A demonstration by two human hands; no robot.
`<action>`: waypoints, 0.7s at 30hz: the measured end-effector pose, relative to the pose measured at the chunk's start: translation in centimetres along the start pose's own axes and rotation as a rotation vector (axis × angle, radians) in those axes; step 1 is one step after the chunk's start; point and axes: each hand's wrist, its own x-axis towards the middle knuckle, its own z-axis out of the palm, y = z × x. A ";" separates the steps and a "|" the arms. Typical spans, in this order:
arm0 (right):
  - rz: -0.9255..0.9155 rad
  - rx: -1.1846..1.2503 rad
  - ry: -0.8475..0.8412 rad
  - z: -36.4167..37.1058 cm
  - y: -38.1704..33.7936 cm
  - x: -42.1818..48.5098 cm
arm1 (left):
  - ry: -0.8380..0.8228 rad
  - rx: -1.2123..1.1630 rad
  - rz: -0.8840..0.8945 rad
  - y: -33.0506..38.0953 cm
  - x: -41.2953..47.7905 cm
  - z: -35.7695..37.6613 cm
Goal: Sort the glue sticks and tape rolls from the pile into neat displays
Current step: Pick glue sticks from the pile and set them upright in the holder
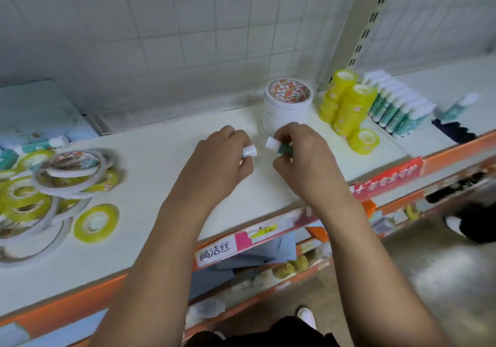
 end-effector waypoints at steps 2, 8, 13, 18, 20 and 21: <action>0.039 0.030 0.030 -1.7 2.8 -0.2 | -0.020 0.002 0.047 2.7 1.3 1.1; 0.079 0.039 0.022 -6.7 12.0 -0.3 | -0.054 -0.035 0.120 11.4 5.6 5.4; 0.068 0.033 0.009 -10.2 19.7 0.8 | -0.120 -0.019 0.111 17.6 9.5 9.6; 0.049 0.029 -0.029 -12.4 25.3 1.9 | -0.102 -0.014 0.083 22.1 12.2 12.7; 0.050 0.026 -0.032 -13.0 26.9 2.2 | -0.101 -0.017 0.082 23.2 12.8 13.7; 0.052 0.022 -0.031 -13.2 27.6 2.2 | -0.104 -0.019 0.080 23.7 13.1 14.1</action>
